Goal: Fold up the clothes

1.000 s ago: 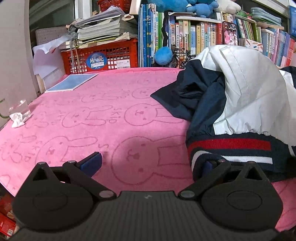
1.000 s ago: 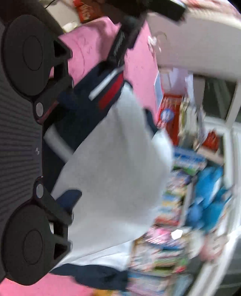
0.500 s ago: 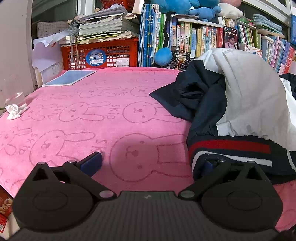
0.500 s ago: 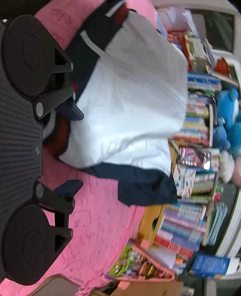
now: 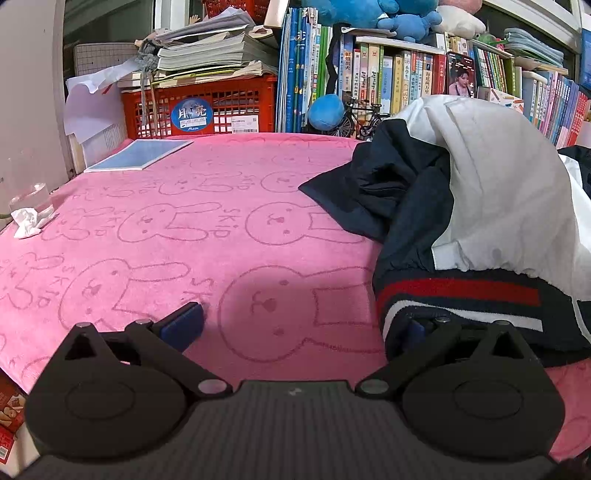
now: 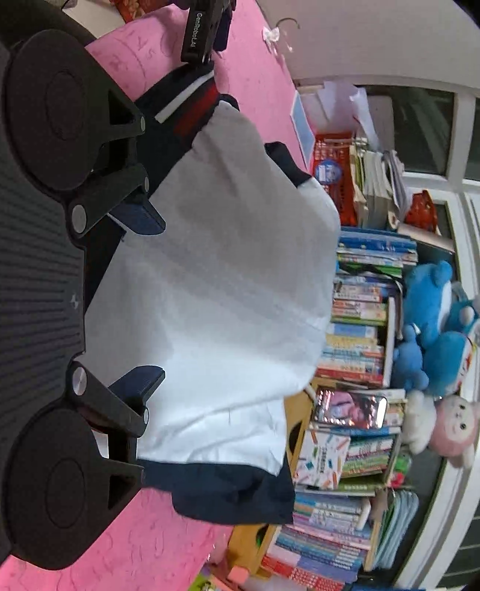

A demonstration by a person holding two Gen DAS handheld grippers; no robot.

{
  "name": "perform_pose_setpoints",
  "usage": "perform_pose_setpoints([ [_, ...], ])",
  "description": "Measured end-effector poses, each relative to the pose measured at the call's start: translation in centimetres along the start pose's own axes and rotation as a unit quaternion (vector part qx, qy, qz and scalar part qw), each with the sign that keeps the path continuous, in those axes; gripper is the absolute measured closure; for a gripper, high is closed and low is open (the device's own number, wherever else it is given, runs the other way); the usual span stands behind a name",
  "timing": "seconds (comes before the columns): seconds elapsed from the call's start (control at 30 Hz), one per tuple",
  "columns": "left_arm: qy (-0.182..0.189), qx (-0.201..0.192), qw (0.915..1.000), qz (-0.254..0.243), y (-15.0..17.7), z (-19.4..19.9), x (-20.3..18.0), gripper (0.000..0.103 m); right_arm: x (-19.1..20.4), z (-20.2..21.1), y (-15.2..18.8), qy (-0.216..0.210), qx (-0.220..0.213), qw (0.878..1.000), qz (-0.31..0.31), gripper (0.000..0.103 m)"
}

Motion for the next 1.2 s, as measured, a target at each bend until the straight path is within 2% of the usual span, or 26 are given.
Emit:
perform_pose_setpoints([
  [0.17,0.000,-0.001,1.0000,0.000,0.0,0.0,0.0,0.000,-0.4,-1.1,1.4,0.023,0.034,0.999,0.002,0.025],
  [0.2,0.000,-0.001,1.0000,-0.001,0.0,0.0,0.0,0.000,-1.0,-1.2,1.8,0.028,0.040,0.999,-0.005,0.021],
  [0.3,0.000,-0.002,1.0000,-0.001,0.1,0.0,0.0,0.000,-3.1,-0.7,2.6,0.036,0.045,0.998,-0.031,0.018],
  [0.57,0.000,-0.003,1.0000,-0.003,0.1,0.0,0.0,0.000,-6.3,0.9,4.0,0.093,0.053,0.994,-0.038,0.008],
  [0.73,0.001,0.001,1.0000,-0.002,0.0,0.2,0.0,0.000,-9.3,2.0,5.0,0.096,0.070,0.988,-0.103,0.007],
  [0.83,0.005,0.011,0.9999,0.005,-0.1,0.7,0.0,0.000,-10.0,2.8,4.3,0.073,0.048,0.987,-0.136,0.007],
  [0.93,0.023,0.012,0.9995,0.016,-0.1,2.1,0.5,0.000,-9.7,2.6,3.1,0.042,0.034,0.988,-0.142,0.006],
  [1.07,0.059,-0.015,0.9977,0.027,-0.6,5.6,1.7,0.000,-8.7,1.1,2.0,0.038,0.031,0.991,-0.124,0.005],
  [1.13,0.100,-0.047,0.9934,0.031,-1.0,7.8,2.4,0.000,-8.5,0.1,1.6,0.036,0.036,0.991,-0.124,0.002],
  [1.2,0.151,-0.069,0.9852,0.040,-1.8,9.2,2.9,0.000,-8.4,-0.9,1.3,0.031,0.044,0.990,-0.128,0.000],
])
Point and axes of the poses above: each gripper's, at about its wrist camera, not at the fingertips, and z roughly against the way its jaws point, x to its left, y to its underside, the point moved 2 cm from there along -z, roughly the way its jaws point, and after that the axes turned 7 degrees about y, right-handed, at the moved point
